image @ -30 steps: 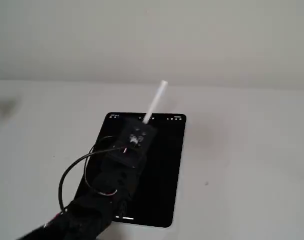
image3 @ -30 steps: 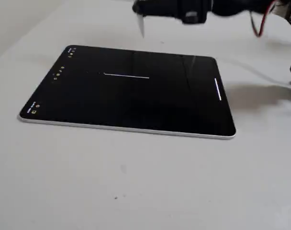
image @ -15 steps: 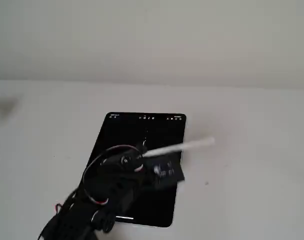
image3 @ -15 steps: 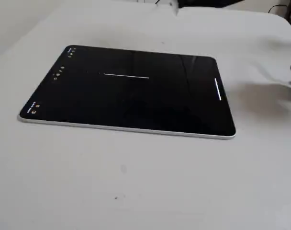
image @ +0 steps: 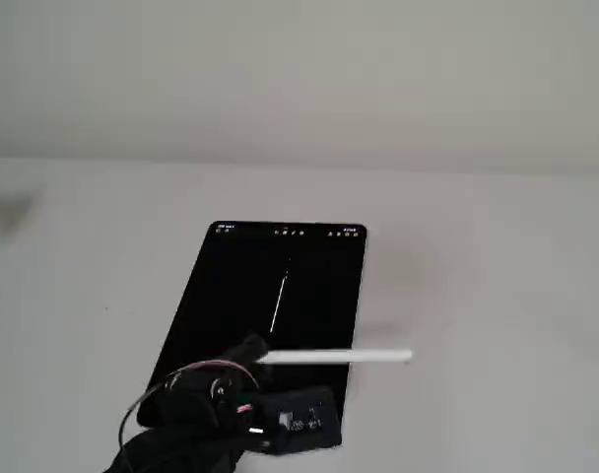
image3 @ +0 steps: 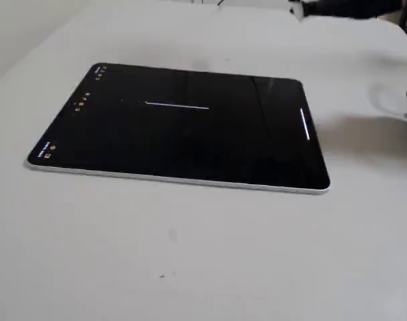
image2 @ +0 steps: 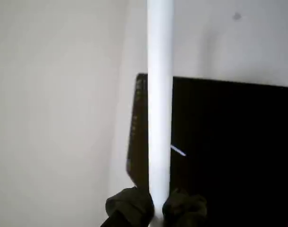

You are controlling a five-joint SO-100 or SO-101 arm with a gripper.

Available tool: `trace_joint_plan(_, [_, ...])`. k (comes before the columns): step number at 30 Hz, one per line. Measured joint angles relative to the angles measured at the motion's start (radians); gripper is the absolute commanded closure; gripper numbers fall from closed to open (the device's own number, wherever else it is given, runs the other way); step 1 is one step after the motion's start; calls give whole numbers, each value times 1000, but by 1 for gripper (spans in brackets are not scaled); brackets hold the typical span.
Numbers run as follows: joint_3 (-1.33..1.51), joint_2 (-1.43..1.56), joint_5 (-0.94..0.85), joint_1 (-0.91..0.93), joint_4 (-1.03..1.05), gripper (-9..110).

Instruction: Draw a line in the middle of the ipad using the apple pencil

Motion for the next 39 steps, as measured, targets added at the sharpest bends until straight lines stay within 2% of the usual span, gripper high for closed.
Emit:
trace_joint_plan(14, [195,14,6,25,29,101])
trace_joint_plan(39, [199,14,6,31,52,101])
